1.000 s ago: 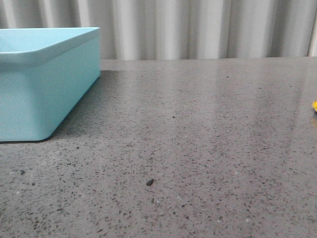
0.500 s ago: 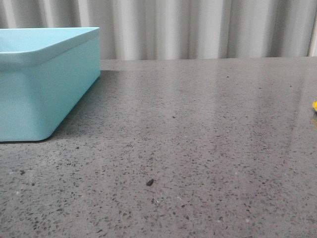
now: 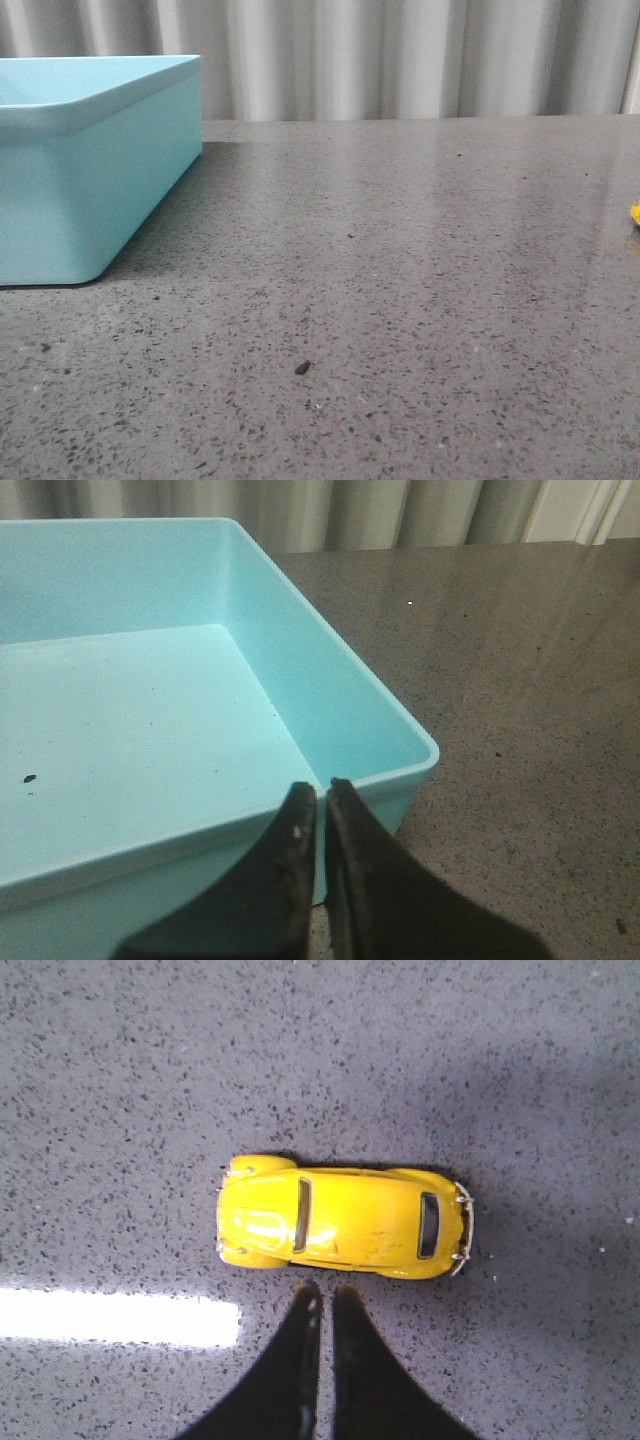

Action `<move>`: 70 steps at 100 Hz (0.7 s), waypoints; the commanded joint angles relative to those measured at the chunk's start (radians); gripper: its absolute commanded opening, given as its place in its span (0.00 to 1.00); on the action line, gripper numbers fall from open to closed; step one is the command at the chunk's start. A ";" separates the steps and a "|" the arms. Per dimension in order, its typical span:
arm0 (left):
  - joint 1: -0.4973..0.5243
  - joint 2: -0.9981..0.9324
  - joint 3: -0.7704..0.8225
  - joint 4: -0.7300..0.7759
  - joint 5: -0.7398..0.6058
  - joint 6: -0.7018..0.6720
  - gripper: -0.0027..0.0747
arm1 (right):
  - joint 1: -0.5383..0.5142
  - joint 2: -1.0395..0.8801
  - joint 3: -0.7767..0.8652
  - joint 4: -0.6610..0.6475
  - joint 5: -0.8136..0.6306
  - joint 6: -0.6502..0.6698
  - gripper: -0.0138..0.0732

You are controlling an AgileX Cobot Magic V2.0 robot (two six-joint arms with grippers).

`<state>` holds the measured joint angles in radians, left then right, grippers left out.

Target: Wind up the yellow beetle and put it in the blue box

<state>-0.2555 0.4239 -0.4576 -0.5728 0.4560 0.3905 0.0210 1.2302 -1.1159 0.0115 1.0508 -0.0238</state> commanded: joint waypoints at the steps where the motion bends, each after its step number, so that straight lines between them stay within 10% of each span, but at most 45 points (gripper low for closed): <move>1: -0.009 0.014 -0.036 -0.018 -0.051 -0.003 0.01 | -0.007 0.008 -0.031 -0.012 -0.030 0.004 0.10; 70: -0.009 0.014 -0.036 -0.012 -0.022 -0.003 0.01 | -0.007 0.146 -0.031 -0.012 -0.050 0.004 0.10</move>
<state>-0.2555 0.4239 -0.4576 -0.5705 0.4902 0.3905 0.0210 1.3939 -1.1159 0.0112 1.0402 -0.0238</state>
